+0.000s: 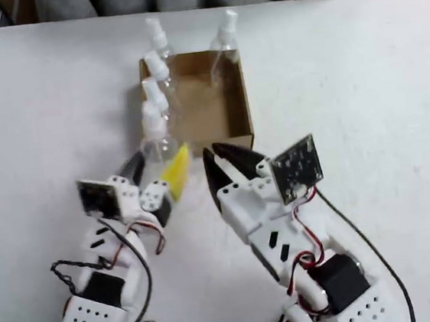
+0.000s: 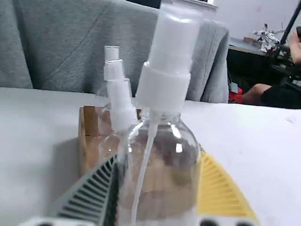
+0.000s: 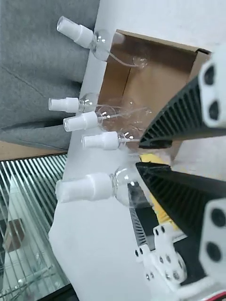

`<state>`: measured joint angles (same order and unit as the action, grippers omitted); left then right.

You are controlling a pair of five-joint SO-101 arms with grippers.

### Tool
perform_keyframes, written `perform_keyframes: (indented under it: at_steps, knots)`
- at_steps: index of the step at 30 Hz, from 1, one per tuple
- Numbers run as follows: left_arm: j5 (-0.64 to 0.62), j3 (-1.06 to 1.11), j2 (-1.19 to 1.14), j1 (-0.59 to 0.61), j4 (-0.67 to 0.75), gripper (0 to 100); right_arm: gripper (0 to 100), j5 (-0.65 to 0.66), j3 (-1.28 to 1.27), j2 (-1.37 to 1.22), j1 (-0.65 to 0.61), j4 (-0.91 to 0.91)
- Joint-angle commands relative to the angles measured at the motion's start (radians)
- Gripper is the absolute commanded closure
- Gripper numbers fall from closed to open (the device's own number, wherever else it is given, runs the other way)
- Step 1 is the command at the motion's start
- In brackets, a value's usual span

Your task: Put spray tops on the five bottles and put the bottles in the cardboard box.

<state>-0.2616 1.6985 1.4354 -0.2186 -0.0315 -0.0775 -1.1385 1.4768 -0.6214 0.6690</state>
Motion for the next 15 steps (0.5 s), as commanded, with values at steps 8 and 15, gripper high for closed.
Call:
perform_keyframes:
  at_steps: [8,15]
  knots:
    - [-0.135,-0.123,0.019,0.079,-0.006,98,98.4,-0.014,-0.313,0.136,-0.32,-0.213]
    - [-0.187,-0.172,0.019,0.107,-0.008,98,98.4,-0.014,-0.376,0.084,-0.381,-0.305]
